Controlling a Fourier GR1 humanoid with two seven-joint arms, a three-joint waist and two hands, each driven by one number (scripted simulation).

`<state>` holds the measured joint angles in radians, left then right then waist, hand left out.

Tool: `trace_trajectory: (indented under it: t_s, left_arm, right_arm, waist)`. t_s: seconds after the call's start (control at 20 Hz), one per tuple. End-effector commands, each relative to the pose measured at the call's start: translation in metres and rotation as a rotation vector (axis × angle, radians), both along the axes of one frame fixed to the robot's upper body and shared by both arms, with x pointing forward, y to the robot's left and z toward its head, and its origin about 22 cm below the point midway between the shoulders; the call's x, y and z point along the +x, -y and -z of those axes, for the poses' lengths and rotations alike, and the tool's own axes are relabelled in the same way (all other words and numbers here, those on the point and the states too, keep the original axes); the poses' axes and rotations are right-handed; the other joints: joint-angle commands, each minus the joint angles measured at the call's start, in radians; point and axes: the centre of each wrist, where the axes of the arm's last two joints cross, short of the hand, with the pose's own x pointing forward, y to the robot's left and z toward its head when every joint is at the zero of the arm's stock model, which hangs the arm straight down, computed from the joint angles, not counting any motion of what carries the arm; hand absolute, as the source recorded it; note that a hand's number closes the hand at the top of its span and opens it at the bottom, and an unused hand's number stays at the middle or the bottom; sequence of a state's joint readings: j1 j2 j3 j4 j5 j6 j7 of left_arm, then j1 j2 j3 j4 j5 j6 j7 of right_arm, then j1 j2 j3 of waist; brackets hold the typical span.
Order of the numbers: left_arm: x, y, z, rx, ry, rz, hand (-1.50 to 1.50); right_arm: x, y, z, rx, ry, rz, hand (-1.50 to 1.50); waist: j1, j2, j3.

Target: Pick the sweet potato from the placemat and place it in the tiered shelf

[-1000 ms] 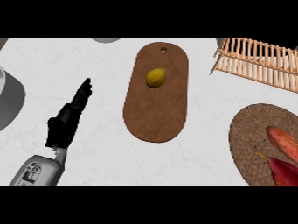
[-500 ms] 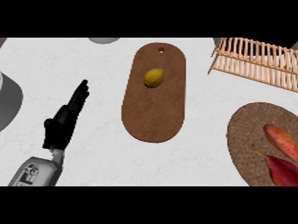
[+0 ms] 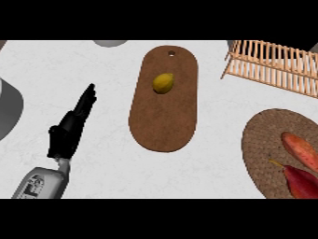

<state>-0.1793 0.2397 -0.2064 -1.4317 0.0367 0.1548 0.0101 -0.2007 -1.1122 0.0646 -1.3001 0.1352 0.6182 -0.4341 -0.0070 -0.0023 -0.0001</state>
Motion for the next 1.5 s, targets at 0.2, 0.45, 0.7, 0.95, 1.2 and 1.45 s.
trace_trajectory:
  t_s: [0.2, 0.45, 0.7, 0.95, 1.2, 1.45]
  left_arm:
    - [0.010, 0.000, 0.000, 0.001, 0.014, -0.008, 0.00]
    - [-0.010, -0.002, 0.004, 0.004, 0.000, 0.005, 0.00]
    - [0.002, 0.008, 0.001, 0.002, -0.004, 0.006, 0.00]
    - [-0.007, 0.010, -0.003, 0.002, 0.001, 0.016, 0.00]
    - [-0.001, -0.013, -0.015, 0.002, 0.028, 0.012, 0.00]
    - [-0.002, -0.004, 0.008, 0.000, 0.000, 0.017, 0.00]
  right_arm:
    - [-0.014, -0.022, 0.011, 0.011, -0.002, 0.020, -1.50]
    - [-0.022, -0.012, 0.021, 0.002, -0.028, 0.023, -1.50]
    - [-0.009, -0.038, 0.020, -0.009, -0.022, 0.041, -1.50]
    - [-0.013, -0.043, 0.032, -0.046, -0.024, 0.038, -1.50]
    - [-0.009, -0.038, 0.047, -0.071, -0.044, 0.039, -1.50]
    - [-0.021, -0.019, 0.057, -0.129, -0.025, 0.029, -1.50]
  waist:
    - [0.000, 0.001, 0.000]
    - [0.005, 0.001, 0.000]
    - [0.007, 0.002, 0.000]
    - [0.007, 0.001, 0.000]
    - [0.008, 0.001, 0.000]
    - [0.006, 0.002, 0.000]
